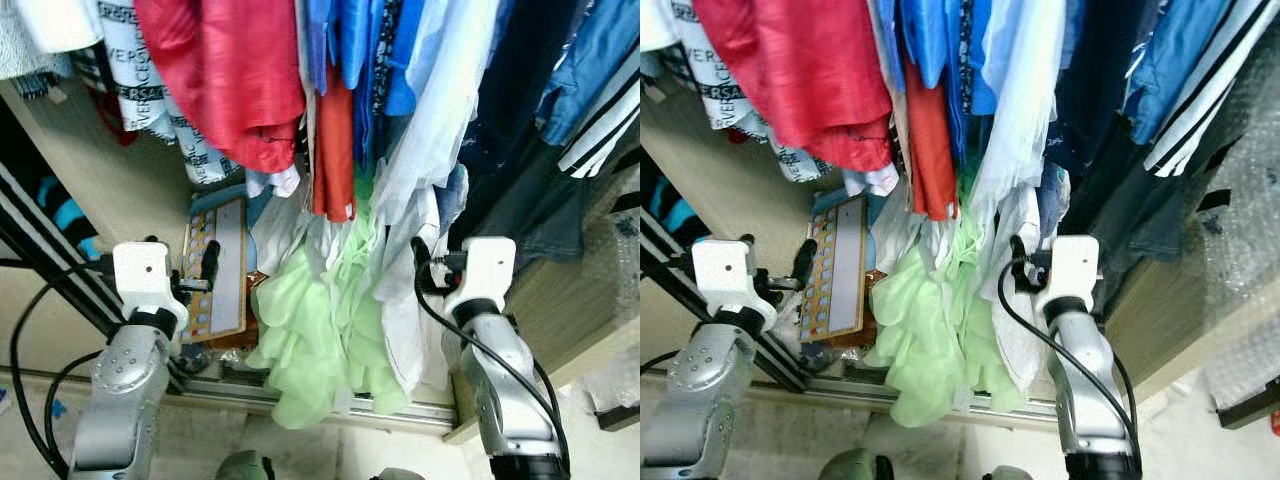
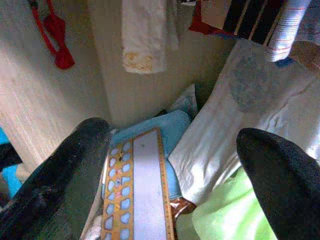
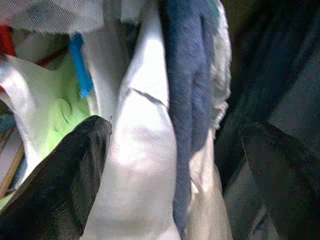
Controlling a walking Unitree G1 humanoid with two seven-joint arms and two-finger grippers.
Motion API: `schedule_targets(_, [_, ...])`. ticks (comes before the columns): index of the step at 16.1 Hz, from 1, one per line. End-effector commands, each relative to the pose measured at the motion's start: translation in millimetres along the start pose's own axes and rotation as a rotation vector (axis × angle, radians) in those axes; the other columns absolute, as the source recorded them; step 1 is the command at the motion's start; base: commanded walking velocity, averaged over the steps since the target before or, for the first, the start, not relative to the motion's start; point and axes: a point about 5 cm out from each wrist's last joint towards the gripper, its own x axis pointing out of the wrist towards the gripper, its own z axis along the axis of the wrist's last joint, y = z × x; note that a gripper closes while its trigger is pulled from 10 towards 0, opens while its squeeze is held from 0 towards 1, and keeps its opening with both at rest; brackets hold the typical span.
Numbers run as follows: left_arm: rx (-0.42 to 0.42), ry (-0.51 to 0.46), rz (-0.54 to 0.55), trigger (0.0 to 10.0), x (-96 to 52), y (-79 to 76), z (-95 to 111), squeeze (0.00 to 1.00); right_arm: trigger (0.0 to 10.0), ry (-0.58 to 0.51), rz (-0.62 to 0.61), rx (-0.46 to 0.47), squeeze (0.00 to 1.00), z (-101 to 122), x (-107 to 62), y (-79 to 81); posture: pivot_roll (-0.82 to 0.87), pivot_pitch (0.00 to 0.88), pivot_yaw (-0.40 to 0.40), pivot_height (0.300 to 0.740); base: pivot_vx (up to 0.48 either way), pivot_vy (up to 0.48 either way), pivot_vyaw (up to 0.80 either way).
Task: Clean up the room
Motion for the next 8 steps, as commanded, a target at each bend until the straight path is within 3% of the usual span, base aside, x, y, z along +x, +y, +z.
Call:
schedule_targets(1, [0.009, 0.004, 0.020, 10.0, -2.3, 1.4, -2, 0.00, 10.0, -0.031, 0.016, -0.018, 0.00, 7, 0.5, -0.6, -0.01, 0.000, 0.018, 0.740, 0.000, 0.000, 0.00])
schedule_targets(3, [-0.045, 0.023, 0.060, 10.0, -17.4, -0.5, -9, 0.00, 10.0, -0.041, 0.064, -0.057, 0.00, 14, 5.5, 1.3, 0.00, 0.000, -0.015, 0.740, 0.000, 0.000, 0.00])
schedule_targets(5, [-0.022, 0.047, 0.130, 10.0, -27.8, 0.3, -13, 0.00, 10.0, -0.040, 0.076, -0.069, 0.00, 16, 6.6, 1.1, 0.01, 0.000, -0.038, 0.740, 0.000, 0.000, 0.00])
schedule_targets(6, [0.005, 0.052, 0.157, 10.0, -32.1, 0.0, -15, 0.00, 10.0, -0.039, 0.090, -0.088, 0.00, 16, 6.3, 3.1, 0.02, 0.000, -0.044, 0.740, 0.000, 0.000, 0.80])
schedule_targets(8, [-0.039, 0.037, 0.086, 10.0, -32.3, -4.5, -14, 0.00, 10.0, -0.030, 0.116, -0.101, 0.00, 13, 6.1, 8.6, 0.03, 0.000, -0.050, 0.740, 0.000, 0.000, 0.80])
